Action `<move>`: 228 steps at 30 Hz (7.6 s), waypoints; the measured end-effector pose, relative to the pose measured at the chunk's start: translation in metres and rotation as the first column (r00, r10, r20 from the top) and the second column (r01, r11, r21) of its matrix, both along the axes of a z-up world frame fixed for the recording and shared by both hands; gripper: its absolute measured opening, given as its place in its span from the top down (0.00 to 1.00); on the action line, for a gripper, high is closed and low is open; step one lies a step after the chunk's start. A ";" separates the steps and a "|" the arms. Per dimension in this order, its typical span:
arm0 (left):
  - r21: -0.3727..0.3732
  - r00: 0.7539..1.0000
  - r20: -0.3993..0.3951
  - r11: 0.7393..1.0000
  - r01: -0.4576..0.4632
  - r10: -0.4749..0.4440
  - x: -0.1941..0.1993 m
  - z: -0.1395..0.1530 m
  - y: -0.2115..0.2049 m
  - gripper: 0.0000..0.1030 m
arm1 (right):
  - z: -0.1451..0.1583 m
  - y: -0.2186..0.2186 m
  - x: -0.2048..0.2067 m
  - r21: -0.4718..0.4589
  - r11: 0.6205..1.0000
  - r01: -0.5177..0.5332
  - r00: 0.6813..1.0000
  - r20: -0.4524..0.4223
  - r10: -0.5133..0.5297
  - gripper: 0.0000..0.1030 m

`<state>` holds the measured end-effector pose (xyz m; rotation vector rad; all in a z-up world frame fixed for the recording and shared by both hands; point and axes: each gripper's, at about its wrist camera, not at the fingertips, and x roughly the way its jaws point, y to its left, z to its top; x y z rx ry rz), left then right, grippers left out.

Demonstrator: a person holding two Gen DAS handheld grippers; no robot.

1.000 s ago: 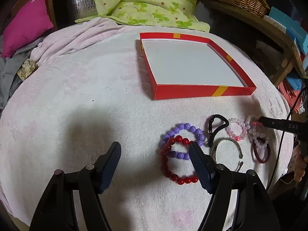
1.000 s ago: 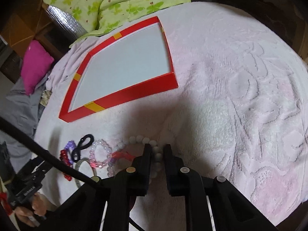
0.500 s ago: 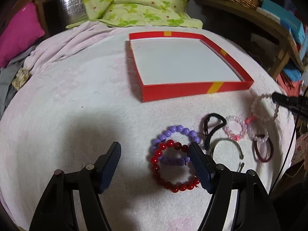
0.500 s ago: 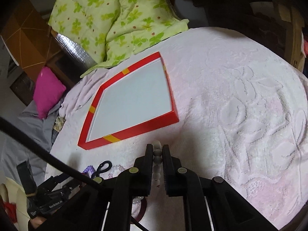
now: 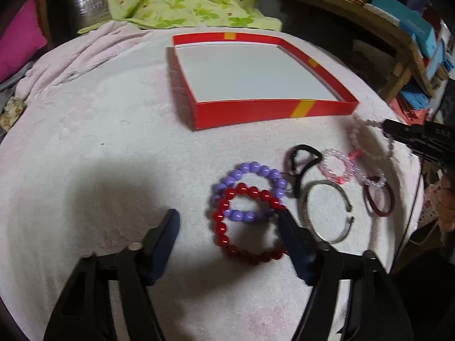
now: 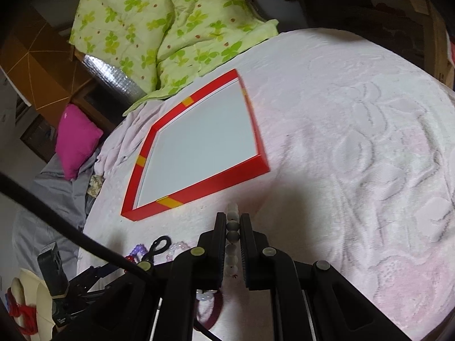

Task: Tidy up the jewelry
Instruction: 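Grasp the red bead bracelet with the left gripper while the right gripper lifts the pearl bracelet, then carry both bracelets into the red tray and open both grippers, then withdraw both grippers from the tray back toward the jewelry, then grasp the purple bead bracelet with the left gripper while the right grasps the pink bead bracelet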

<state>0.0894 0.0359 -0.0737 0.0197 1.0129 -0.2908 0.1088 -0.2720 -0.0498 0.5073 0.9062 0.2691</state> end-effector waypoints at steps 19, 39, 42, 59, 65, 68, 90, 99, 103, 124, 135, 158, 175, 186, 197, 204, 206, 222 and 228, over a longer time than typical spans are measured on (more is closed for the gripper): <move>-0.081 0.999 -0.013 0.996 0.038 -0.039 -0.010 0.000 0.016 0.79 | -0.016 -0.023 0.004 0.175 0.983 0.054 0.996 -0.081 -0.041 0.88; -0.126 0.996 0.032 0.988 0.087 -0.083 -0.020 0.012 0.014 0.91 | -0.002 0.005 0.002 -0.003 1.000 0.011 1.000 0.007 -0.011 0.88; -0.155 0.993 0.088 0.984 0.088 -0.075 -0.024 0.030 0.015 0.91 | 0.011 0.010 -0.002 0.017 1.000 0.000 0.997 0.074 -0.001 0.88; -0.235 0.971 0.235 0.967 0.093 -0.036 0.021 0.086 0.004 0.91 | 0.027 0.005 0.005 0.019 0.999 0.027 0.995 0.099 -0.029 0.86; -0.224 0.981 0.196 0.973 0.057 -0.013 0.022 0.072 0.007 0.91 | 0.000 -0.002 0.014 -0.052 0.999 0.003 0.998 -0.064 -0.007 0.44; -0.200 0.978 0.206 0.978 0.060 -0.018 0.017 0.072 0.002 0.91 | -0.017 0.009 0.021 -0.078 0.996 -0.037 0.989 -0.147 0.025 0.68; -0.129 0.968 0.250 0.992 0.008 0.025 0.089 0.071 -0.029 0.91 | 0.047 0.074 0.073 -0.044 0.999 -0.017 0.977 0.214 0.026 0.90; 0.078 0.974 0.219 0.995 -0.067 0.048 0.116 0.033 -0.038 0.91 | 0.003 0.086 0.123 -0.045 0.999 -0.010 0.998 0.057 0.013 0.87; 0.146 0.973 0.231 0.987 -0.064 0.029 0.113 0.031 -0.043 0.86 | -0.002 0.067 0.126 -0.034 0.999 0.033 0.999 0.011 -0.032 0.84; 0.248 0.928 0.371 0.962 -0.117 0.017 0.054 0.076 -0.036 0.64 | 0.045 0.058 0.067 -0.063 0.997 0.038 0.990 0.139 -0.029 0.59; 0.243 0.914 0.405 0.960 -0.140 0.031 0.027 0.095 -0.026 0.63 | 0.055 0.056 0.042 -0.048 0.998 0.034 0.987 0.158 -0.026 0.59; 0.168 0.984 0.176 0.983 -0.072 0.042 -0.011 0.060 0.009 0.50 | 0.005 0.022 -0.024 0.090 0.996 -0.021 0.997 -0.067 0.027 0.59; 0.132 0.999 0.046 0.991 -0.027 0.021 0.005 0.023 0.010 0.50 | -0.029 0.043 0.000 -0.124 0.992 -0.029 0.980 -0.198 0.004 0.83; 0.100 1.000 0.003 0.995 0.027 -0.027 0.024 -0.001 -0.002 0.50 | -0.013 0.037 0.001 -0.095 0.995 -0.002 0.995 -0.102 -0.008 0.94; 0.045 0.995 0.030 0.995 0.092 -0.094 0.023 -0.002 -0.007 0.91 | -0.015 0.024 0.002 0.032 0.999 0.022 0.992 -0.128 -0.017 0.94; 0.017 0.991 0.115 0.998 0.068 -0.070 0.014 0.021 -0.001 0.91 | -0.020 0.019 0.004 0.070 0.997 0.017 0.986 -0.167 -0.005 0.89; 0.009 0.991 0.124 0.999 0.054 -0.054 0.012 0.025 0.005 0.91 | -0.022 0.025 0.004 0.043 0.999 -0.004 0.983 -0.183 0.012 0.87; 0.117 0.956 0.292 0.991 -0.065 0.028 -0.010 0.065 0.024 0.91 | -0.026 0.058 -0.001 -0.147 0.985 -0.086 0.977 -0.207 0.055 0.70; 0.157 0.946 0.324 0.984 -0.083 0.028 -0.014 0.071 0.020 0.91 | -0.025 0.069 0.002 -0.160 0.983 -0.091 0.982 -0.176 0.062 0.92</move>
